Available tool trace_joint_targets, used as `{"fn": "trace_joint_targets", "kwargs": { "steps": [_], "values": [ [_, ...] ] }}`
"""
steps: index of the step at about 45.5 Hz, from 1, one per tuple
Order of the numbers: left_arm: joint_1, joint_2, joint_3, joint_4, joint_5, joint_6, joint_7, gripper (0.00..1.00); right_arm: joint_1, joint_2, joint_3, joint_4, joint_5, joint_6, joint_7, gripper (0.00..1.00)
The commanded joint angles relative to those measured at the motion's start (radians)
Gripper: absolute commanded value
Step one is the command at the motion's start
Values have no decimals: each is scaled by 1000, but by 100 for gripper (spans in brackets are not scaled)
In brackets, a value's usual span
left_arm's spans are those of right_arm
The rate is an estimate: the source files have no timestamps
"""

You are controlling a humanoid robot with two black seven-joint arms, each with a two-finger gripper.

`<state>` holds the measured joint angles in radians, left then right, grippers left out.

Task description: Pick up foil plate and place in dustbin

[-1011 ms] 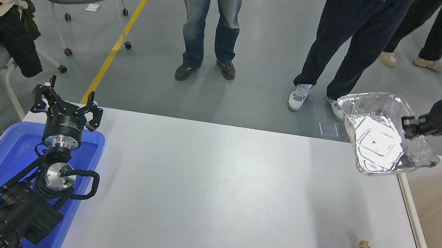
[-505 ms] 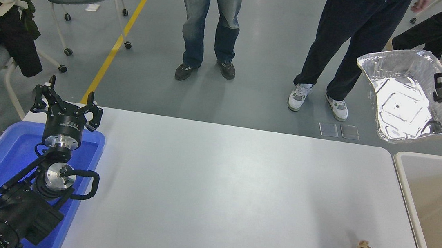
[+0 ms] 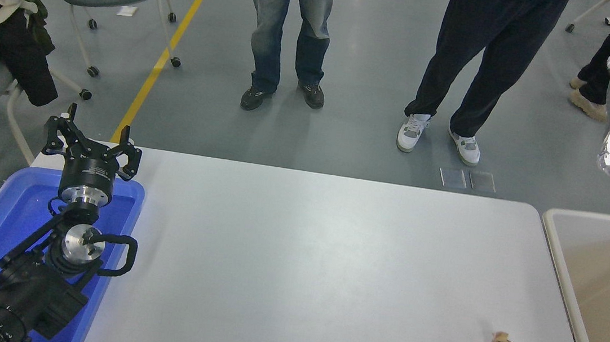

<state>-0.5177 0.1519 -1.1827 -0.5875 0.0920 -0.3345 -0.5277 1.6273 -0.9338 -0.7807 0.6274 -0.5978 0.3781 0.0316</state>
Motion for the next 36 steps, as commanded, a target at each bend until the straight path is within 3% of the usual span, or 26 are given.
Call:
{"fn": "trace_joint_targets", "kwargs": {
  "steps": [1, 7, 14, 25, 36],
  "values": [
    [-1, 0, 0, 0, 0, 0, 0, 99, -236, 19, 5, -169, 378, -264, -1, 0],
    [-1, 0, 0, 0, 0, 0, 0, 99, -394, 85, 18, -276, 640, -370, -7, 0],
    [-1, 0, 0, 0, 0, 0, 0, 99, -593, 176, 204, -409, 866, -467, -67, 0],
    [-1, 0, 0, 0, 0, 0, 0, 99, -845, 328, 675, -600, 871, -504, -162, 0],
    [-1, 0, 0, 0, 0, 0, 0, 99, -978, 409, 798, -609, 872, -509, -160, 0]
  ]
}}
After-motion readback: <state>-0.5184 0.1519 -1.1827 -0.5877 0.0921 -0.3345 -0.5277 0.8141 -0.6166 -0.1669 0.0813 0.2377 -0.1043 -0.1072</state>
